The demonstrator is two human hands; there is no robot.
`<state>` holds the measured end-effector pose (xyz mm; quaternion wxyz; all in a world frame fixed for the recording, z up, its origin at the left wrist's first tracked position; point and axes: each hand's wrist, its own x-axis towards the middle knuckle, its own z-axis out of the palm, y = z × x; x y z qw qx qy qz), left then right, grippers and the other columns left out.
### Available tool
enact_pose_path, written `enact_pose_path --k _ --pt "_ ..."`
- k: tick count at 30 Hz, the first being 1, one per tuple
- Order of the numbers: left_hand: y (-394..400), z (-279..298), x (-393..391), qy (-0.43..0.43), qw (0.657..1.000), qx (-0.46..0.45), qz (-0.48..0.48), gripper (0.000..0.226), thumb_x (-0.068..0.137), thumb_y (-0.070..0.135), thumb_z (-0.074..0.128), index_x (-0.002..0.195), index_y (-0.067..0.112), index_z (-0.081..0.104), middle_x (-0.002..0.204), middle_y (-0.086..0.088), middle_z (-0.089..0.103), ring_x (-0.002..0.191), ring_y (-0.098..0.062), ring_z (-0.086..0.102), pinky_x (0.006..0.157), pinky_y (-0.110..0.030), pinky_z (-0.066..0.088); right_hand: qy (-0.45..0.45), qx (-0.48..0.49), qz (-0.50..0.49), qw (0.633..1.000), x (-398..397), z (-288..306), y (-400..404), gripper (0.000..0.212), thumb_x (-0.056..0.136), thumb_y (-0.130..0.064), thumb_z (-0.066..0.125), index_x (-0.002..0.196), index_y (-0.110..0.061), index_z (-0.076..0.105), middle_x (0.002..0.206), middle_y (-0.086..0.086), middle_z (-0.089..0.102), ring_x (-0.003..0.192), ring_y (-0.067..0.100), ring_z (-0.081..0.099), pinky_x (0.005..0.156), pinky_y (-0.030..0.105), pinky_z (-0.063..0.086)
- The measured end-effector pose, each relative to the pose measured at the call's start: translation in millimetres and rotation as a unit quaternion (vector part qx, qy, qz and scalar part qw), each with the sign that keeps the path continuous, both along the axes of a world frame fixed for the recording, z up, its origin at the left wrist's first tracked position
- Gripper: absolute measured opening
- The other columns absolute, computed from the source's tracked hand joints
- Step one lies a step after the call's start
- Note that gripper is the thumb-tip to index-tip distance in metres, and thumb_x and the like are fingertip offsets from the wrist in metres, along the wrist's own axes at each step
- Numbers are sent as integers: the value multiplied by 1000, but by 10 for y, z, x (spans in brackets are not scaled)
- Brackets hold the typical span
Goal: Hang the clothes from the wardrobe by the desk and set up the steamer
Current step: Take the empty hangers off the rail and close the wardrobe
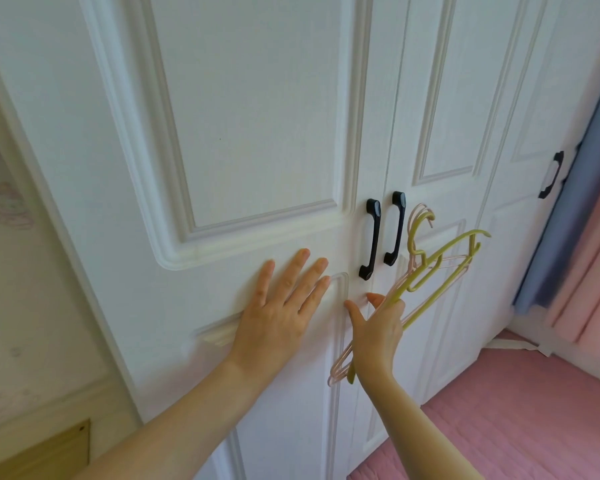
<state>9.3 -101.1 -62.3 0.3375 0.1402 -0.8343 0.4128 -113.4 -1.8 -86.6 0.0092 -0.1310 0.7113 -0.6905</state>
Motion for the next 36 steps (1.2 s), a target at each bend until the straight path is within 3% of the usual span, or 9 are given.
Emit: enact_pose_path --k 5,12,17,20,24,28,31,33,36 --pt "2 1 -7 3 1000 1 13 57 98 6 12 152 17 23 162 -7 9 148 -34 2 116 -59 -5 -16 7 0 1000 3 20 -42 33 86 -18 70 100 -14 40 106 -3 57 91 17 51 76 29 40" --pt "7 11 -24 -20 997 64 37 84 85 29 69 153 17 21 163 -7 5 149 -34 -1 115 -60 -5 -5 27 6 1000 -14 79 29 32 87 -18 69 100 -10 41 104 -1 62 92 16 54 76 30 43" --pt "92 80 35 -35 996 78 28 78 86 25 66 152 18 25 162 -7 8 149 -33 -1 116 -59 -3 7 44 36 998 26 81 191 27 90 -28 65 97 -12 44 99 -4 64 90 16 59 74 35 48" --pt "160 123 60 -43 995 86 22 71 86 19 61 150 18 30 162 -6 11 149 -32 -2 115 -58 -8 29 60 55 996 77 86 354 24 96 -38 51 95 -14 46 86 -10 66 72 15 59 59 23 44" --pt "210 168 108 -40 993 115 -5 61 83 8 59 142 16 45 159 -4 24 149 -30 7 116 -55 -8 -7 -8 89 996 169 76 678 22 101 -39 38 95 -20 48 78 -3 74 83 15 69 76 28 52" --pt "344 138 161 -17 980 192 -53 51 78 7 66 129 11 60 153 -8 36 147 -30 18 117 -53 0 -20 -31 122 992 369 200 1105 26 103 -32 35 98 -12 51 67 10 71 69 16 72 73 27 55" --pt "702 82 214 37 899 419 -122 40 91 12 56 130 11 57 153 -2 35 149 -21 12 119 -34 6 3 -38 153 988 530 213 1391 26 103 -29 36 95 -10 51 52 6 63 59 20 69 73 36 57" --pt "1042 91 277 98 772 604 -170 34 96 15 51 130 15 57 143 5 46 141 -13 30 113 -21 20 11 -49 181 982 654 197 1574 25 103 -27 37 94 -8 50 45 2 53 48 17 61 67 39 59" --pt "1569 156 388 189 558 777 -222 25 98 15 50 119 12 63 115 1 67 104 -13 65 92 -23 51 18 -55 223 973 885 175 1879 22 102 -24 39 93 -7 49 43 0 46 43 16 53 61 39 60"
